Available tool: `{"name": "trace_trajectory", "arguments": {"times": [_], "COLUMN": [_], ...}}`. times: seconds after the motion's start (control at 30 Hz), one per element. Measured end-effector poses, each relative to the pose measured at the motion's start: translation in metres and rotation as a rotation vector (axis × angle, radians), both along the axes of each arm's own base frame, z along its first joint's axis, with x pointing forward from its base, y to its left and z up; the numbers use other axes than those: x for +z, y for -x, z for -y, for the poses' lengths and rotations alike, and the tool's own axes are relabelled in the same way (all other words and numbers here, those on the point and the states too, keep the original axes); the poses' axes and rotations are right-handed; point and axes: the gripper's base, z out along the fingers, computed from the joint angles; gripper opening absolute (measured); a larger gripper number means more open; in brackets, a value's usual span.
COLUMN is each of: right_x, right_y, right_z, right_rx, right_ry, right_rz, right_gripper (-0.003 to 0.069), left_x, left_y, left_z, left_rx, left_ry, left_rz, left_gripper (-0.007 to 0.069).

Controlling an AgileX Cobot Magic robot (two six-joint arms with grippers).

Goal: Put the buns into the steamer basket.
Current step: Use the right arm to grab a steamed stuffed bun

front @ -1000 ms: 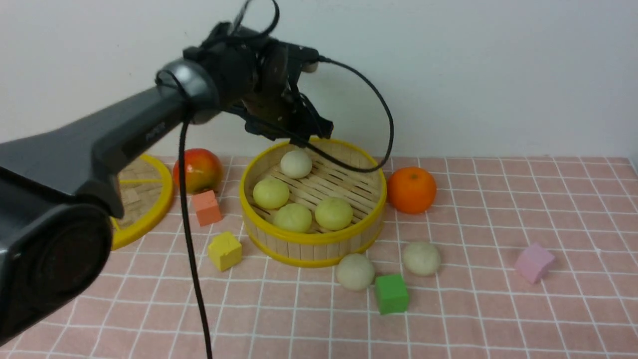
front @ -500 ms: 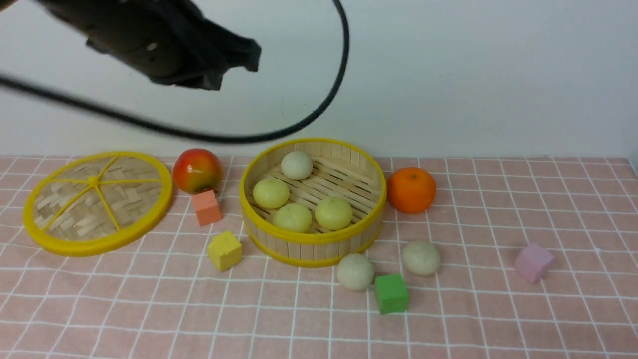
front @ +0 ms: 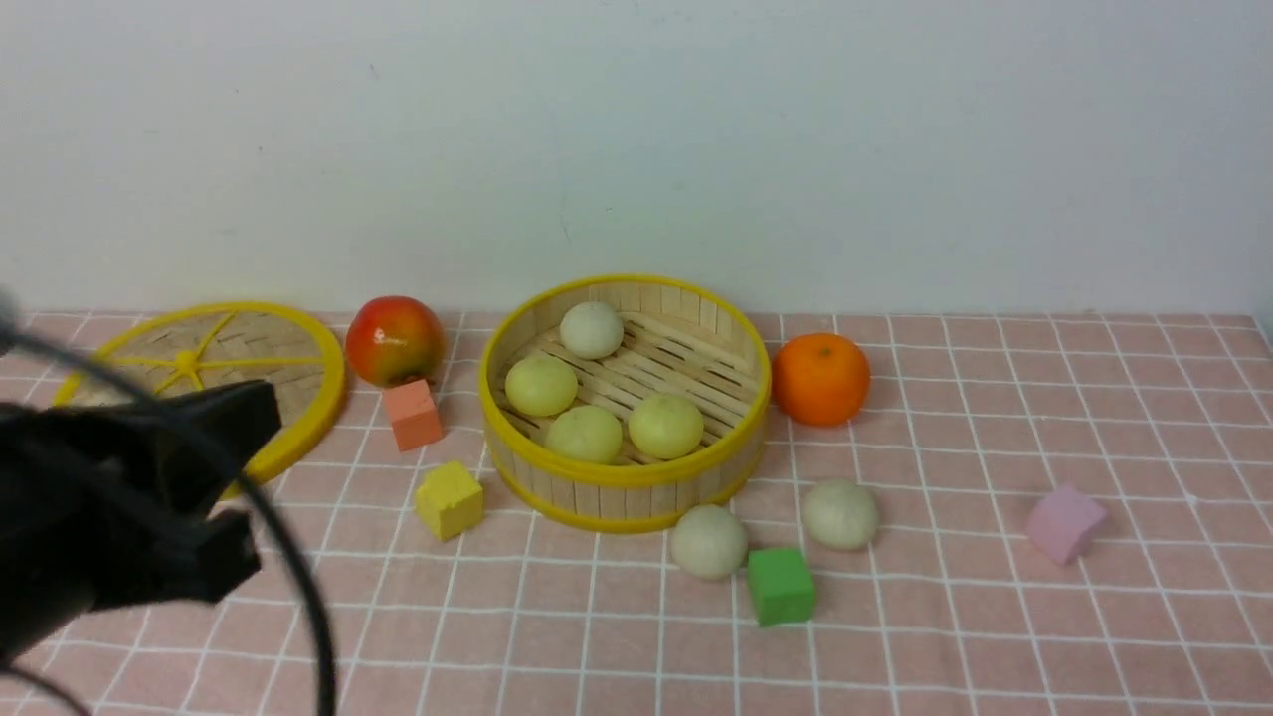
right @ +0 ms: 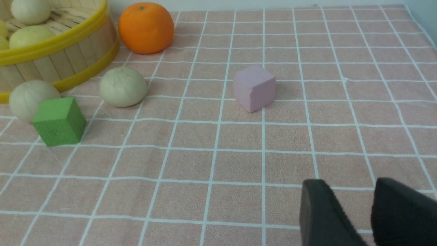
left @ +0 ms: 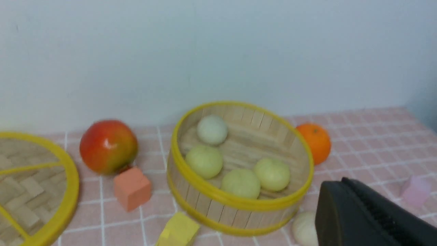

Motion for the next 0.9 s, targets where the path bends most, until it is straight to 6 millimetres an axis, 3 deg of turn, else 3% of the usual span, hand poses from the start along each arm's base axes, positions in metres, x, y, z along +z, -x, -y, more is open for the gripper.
{"name": "trace_trajectory", "arguments": {"times": [0.17, 0.27, 0.33, 0.6, 0.7, 0.8, 0.83, 0.9], "right_x": [0.001, 0.002, 0.008, 0.032, 0.052, 0.078, 0.1, 0.12], "right_y": [0.0, -0.001, -0.003, -0.004, -0.001, -0.004, -0.009, -0.023], "right_z": [0.0, -0.002, -0.005, -0.002, -0.008, -0.015, -0.022, -0.029], "right_rx": [-0.001, -0.008, -0.029, -0.078, -0.017, 0.067, 0.144, 0.226], "right_ry": [-0.012, -0.114, -0.322, -0.712, -0.678, -0.534, -0.4, -0.255], "right_rz": [0.009, 0.035, 0.095, 0.291, 0.221, 0.097, -0.027, -0.203], "right_gripper": [0.0241, 0.0241, 0.0241, 0.0233, 0.0192, 0.014, 0.0095, 0.0052], "left_x": [-0.023, -0.03, -0.037, -0.047, -0.048, -0.049, -0.049, -0.049], "left_y": [0.02, 0.024, 0.025, 0.026, 0.026, 0.026, 0.026, 0.026], "left_z": [-0.009, -0.011, -0.011, -0.012, -0.012, -0.012, -0.012, -0.012], "left_rx": [-0.004, -0.004, -0.003, 0.0, 0.001, 0.002, 0.002, 0.002], "left_ry": [0.031, 0.028, 0.022, -0.002, -0.008, -0.011, -0.012, -0.013], "left_rz": [0.041, 0.036, 0.021, -0.031, -0.044, -0.05, -0.052, -0.053], "left_gripper": [-0.0013, -0.0013, -0.0013, -0.0013, -0.0013, -0.0013, -0.0013, -0.0013]}}
